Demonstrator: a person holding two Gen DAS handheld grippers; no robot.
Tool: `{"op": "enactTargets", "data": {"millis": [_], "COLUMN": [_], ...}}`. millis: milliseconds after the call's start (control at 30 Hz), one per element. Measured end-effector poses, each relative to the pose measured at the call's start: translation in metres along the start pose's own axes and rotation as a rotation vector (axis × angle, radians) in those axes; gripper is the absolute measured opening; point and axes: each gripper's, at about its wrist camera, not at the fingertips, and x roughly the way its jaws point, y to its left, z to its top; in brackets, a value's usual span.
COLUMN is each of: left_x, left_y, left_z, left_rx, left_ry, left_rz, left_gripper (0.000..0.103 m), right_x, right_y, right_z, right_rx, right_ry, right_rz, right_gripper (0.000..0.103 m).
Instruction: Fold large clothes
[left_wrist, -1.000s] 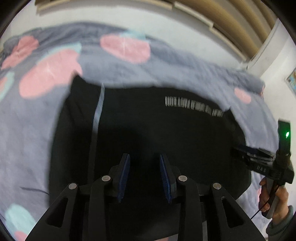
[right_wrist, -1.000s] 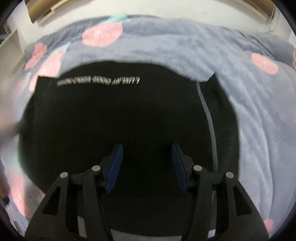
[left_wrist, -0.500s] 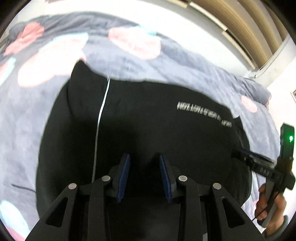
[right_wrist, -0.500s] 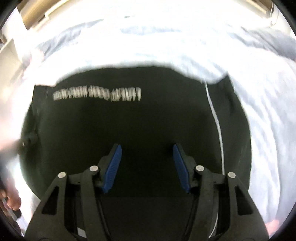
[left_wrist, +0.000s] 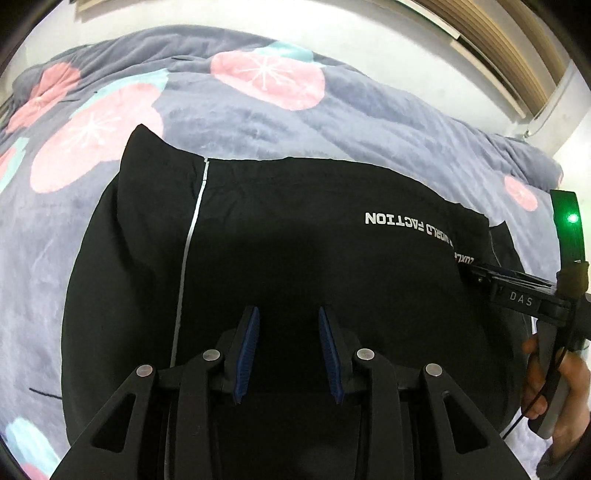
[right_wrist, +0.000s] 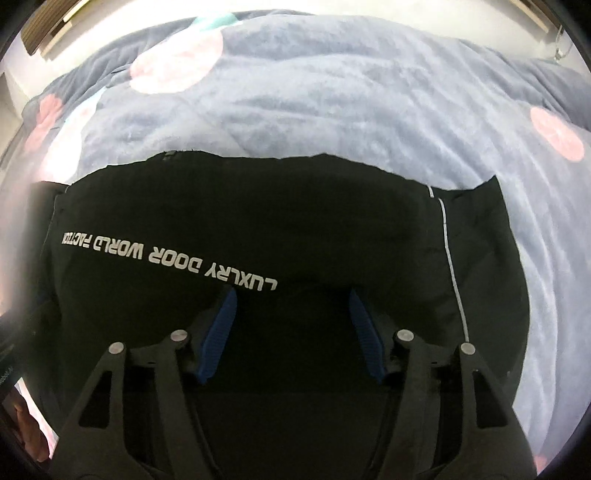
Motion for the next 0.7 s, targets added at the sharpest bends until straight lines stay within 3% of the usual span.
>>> {"op": "enactTargets", "data": {"millis": [400,700], "left_x": [-0.007,-0.037], "left_y": [-0.001,-0.008], "left_z": [-0.003,-0.029], "left_rx": [0.003,0.040], "left_ry": [0.005,0.002], "left_rz": [0.012,0.037], "left_gripper": [0.034,0.034], "right_x": [-0.008,-0.040], "right_y": [-0.006,-0.020], "right_z": [-0.013,-0.057], "right_rx": [0.028,0.043], "right_ry": [0.007,0.007], "right_rz": [0.004,0.013], "right_gripper": [0.068,0.070]}}
